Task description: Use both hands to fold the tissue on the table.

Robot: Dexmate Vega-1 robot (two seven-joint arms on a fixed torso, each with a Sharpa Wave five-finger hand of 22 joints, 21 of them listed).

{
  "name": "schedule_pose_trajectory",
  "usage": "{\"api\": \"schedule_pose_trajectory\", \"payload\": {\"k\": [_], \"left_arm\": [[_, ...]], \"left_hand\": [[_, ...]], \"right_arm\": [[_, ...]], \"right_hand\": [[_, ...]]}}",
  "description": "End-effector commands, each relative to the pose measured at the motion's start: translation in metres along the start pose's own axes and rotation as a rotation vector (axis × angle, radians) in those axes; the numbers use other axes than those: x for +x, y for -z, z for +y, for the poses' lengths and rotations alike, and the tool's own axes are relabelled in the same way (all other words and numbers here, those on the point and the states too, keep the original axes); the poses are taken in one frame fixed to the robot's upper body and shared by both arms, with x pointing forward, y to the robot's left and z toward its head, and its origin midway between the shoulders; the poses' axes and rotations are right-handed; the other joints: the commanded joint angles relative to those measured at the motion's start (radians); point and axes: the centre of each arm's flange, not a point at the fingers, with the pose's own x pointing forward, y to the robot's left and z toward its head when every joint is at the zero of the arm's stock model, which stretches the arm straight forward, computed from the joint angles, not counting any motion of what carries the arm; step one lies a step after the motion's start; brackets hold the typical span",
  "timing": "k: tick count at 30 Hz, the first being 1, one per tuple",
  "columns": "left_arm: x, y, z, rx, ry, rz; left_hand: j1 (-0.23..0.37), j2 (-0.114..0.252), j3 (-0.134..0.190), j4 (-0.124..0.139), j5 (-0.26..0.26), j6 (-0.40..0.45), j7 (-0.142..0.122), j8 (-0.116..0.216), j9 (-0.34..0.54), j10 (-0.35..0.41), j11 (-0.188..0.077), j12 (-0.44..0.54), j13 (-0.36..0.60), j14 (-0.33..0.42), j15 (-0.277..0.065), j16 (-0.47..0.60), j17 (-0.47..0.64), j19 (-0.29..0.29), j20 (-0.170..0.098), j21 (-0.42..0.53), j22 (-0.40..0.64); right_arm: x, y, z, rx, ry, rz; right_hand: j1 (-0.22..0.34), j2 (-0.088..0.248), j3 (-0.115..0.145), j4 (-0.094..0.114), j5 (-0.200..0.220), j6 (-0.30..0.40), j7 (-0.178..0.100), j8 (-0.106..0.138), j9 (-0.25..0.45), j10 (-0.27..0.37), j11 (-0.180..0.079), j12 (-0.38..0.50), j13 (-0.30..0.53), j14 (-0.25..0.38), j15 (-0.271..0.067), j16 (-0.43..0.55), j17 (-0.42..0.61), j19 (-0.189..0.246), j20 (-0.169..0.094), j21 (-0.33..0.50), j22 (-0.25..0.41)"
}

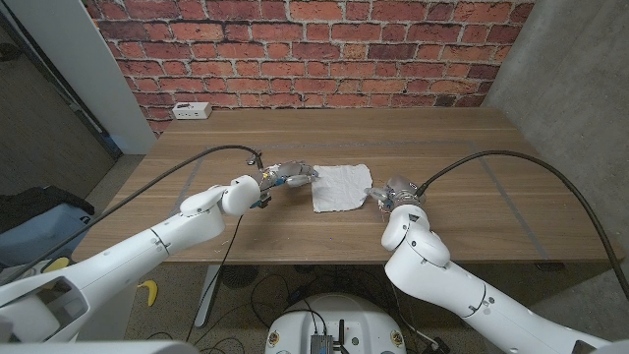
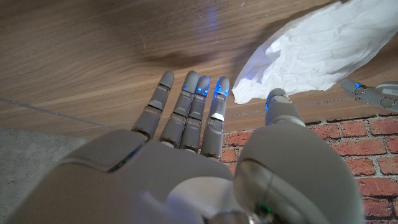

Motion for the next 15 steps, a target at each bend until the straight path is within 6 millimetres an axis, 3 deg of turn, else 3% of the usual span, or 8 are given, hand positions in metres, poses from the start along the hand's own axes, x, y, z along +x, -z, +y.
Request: {"api": "schedule_pose_trajectory", "payload": {"k": [1,15], "left_arm": [[0.005,0.001,-0.002,0.047,0.05,0.03],[0.013,0.002,-0.004,0.063,0.08,0.037]], "left_hand": [[-0.016,-0.003,-0.002,0.0,0.003,-0.01,0.002,-0.005,0.004,-0.004,0.0,0.001,0.005,-0.017,0.002,0.0,0.002,-0.073,-0.01,-0.003,0.002],[-0.032,-0.005,-0.008,0.007,0.003,-0.026,-0.002,-0.005,0.004,0.002,-0.002,0.005,0.005,-0.016,-0.002,0.007,0.003,-0.076,-0.01,0.0,0.003]], "right_arm": [[-0.006,-0.014,-0.025,-0.103,0.042,0.036],[0.008,-0.037,-0.018,-0.127,0.018,-0.049]], "right_hand": [[-0.014,-0.005,-0.006,0.004,-0.001,0.012,-0.002,0.007,0.004,0.011,0.002,0.008,0.008,0.008,0.0,0.01,0.01,-0.01,-0.001,-0.004,0.002],[-0.02,-0.001,-0.024,0.009,-0.004,0.063,0.004,0.021,0.01,0.04,0.002,0.047,0.035,0.031,-0.002,0.051,0.056,-0.027,-0.001,-0.015,0.002]]}}
